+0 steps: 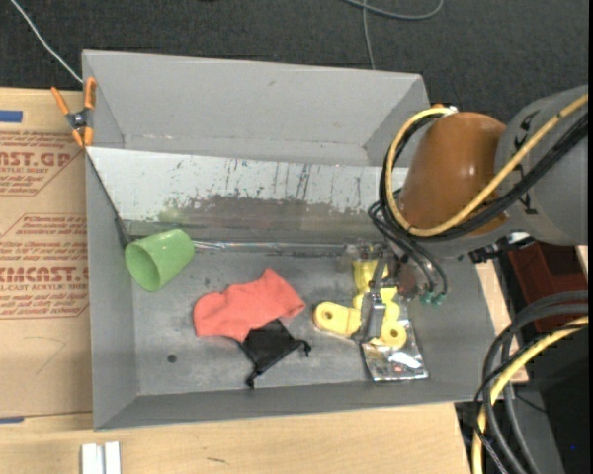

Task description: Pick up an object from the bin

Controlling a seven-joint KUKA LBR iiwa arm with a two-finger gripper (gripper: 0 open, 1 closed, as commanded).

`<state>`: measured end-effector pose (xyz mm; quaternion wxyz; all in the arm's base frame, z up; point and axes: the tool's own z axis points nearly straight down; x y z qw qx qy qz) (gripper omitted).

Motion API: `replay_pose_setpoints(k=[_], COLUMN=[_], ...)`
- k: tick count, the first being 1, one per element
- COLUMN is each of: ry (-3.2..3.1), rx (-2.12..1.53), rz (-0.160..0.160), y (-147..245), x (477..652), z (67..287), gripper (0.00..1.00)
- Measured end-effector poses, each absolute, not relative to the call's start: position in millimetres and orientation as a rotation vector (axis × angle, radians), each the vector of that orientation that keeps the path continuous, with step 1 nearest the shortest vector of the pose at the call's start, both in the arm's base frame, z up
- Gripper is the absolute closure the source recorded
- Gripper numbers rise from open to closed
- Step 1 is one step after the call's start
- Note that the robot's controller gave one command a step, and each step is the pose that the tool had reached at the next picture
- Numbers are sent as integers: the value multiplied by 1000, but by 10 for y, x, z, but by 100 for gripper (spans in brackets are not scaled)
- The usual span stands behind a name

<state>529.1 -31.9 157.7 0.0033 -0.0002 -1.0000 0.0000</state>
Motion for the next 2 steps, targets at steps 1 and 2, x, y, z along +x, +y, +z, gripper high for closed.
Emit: replay_pose_setpoints(k=[1, 2], ry=[-3143, -3132], rx=[1, -56], rz=[1, -2], y=[-318, -248], x=[5308, 5310], z=[1624, 1159], gripper=[0, 0])
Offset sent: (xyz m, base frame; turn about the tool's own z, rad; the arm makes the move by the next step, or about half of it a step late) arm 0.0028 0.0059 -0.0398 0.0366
